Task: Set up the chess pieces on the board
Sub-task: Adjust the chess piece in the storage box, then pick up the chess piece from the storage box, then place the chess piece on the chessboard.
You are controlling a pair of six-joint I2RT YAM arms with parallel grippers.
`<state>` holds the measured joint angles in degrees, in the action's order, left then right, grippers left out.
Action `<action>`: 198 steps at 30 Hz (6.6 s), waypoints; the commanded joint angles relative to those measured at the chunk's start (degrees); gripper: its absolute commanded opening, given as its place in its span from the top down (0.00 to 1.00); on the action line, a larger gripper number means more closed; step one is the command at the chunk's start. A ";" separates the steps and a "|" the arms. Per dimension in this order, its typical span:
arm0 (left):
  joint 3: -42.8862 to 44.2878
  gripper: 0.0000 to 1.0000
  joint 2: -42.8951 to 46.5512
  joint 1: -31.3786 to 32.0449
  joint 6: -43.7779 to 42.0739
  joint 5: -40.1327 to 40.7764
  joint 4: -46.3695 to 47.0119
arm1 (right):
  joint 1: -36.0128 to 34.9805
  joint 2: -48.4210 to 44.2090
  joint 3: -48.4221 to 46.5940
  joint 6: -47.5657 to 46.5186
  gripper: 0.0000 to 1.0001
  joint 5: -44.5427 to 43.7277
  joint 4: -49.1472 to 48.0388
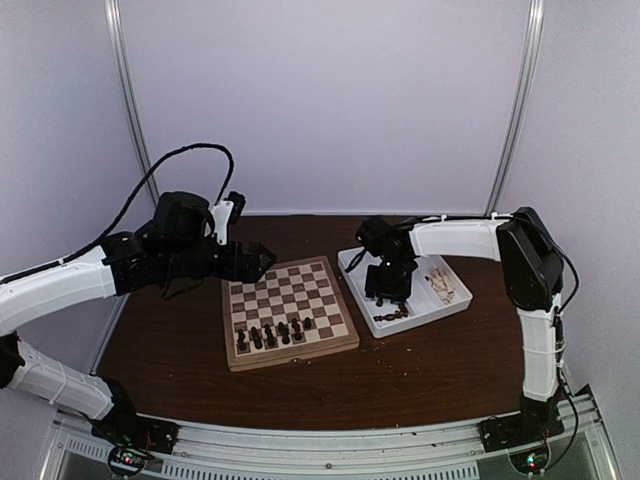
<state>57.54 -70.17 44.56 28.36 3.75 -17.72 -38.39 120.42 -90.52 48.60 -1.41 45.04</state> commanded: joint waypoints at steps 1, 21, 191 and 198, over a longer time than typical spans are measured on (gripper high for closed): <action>1.52 0.02 -0.06 -0.35 -1.02 -0.07 1.06 | -0.42 1.12 -0.52 1.47 0.52 0.49 -0.51; 0.91 0.02 -0.17 -0.38 -0.83 -0.35 1.39 | -0.79 0.76 1.17 2.11 0.66 0.60 -0.12; 57.02 0.52 -63.66 -1.31 14.94 -42.87 -14.82 | -4.95 -25.06 40.65 -42.45 0.90 7.36 -59.18; 55.56 0.61 -64.13 -1.23 15.58 -44.60 -13.37 | -5.08 -24.80 40.27 -42.32 0.90 6.89 -59.05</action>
<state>114.24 -133.14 43.18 43.66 -38.83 -33.78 -43.16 95.57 -48.56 6.37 7.03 -13.54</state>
